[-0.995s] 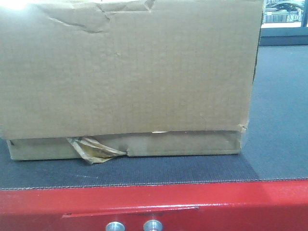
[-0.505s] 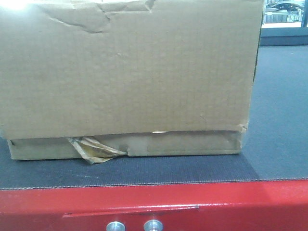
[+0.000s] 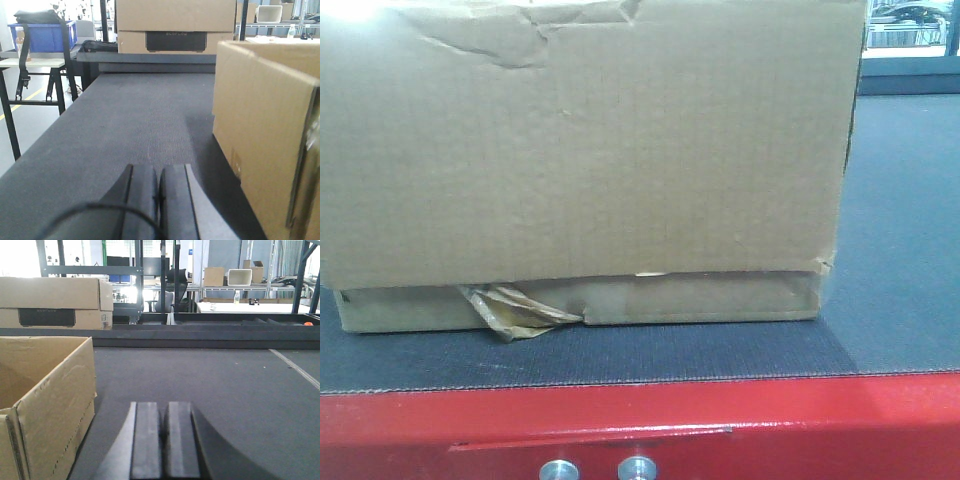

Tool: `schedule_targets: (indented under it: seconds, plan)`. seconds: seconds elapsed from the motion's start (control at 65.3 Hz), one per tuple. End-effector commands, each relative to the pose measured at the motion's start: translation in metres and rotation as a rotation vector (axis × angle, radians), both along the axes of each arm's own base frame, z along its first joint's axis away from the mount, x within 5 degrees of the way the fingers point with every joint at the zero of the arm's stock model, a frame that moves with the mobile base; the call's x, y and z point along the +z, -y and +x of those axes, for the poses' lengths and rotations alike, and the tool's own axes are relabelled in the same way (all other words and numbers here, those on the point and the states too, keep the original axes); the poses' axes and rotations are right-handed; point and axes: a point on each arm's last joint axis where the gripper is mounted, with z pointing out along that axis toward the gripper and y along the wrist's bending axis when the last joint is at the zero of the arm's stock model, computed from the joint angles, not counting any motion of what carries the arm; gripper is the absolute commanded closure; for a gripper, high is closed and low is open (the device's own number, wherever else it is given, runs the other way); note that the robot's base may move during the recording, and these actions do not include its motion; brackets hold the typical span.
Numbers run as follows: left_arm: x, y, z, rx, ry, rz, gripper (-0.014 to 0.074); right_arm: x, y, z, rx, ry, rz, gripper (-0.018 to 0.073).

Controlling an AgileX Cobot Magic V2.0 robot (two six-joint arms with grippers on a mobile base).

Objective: Grab carton from right shelf to conveyor

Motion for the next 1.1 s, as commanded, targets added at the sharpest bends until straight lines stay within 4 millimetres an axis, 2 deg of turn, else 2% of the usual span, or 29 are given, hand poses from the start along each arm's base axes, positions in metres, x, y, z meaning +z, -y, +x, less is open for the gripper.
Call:
schedule_targets:
  seconds: [0.0, 0.061, 0.168, 0.367, 1.087]
  plan:
    - [-0.0120, 0.0000, 0.0029, -0.001, 0.052, 0.008, 0.0582, 0.0018, 0.0002, -0.0009, -0.003, 0.027, -0.005, 0.0632]
    - [-0.0077, 0.0001, 0.0027, -0.003, 0.105, 0.013, 0.0582, 0.0018, 0.0002, -0.0009, -0.003, 0.027, -0.005, 0.0632]
    - [-0.0124, 0.0000, 0.0030, -0.001, 0.053, 0.008, 0.0582, 0.0018, 0.0002, -0.0009, -0.003, 0.027, -0.005, 0.0632]
    - [-0.0066, 0.0002, 0.0026, -0.003, 0.117, 0.014, 0.0582, 0.0018, 0.0002, -0.0009, -0.003, 0.027, -0.005, 0.0632]
    - [-0.0066, 0.0002, 0.0026, -0.003, 0.117, 0.014, 0.0582, 0.0018, 0.0002, -0.0009, -0.003, 0.027, -0.005, 0.0632]
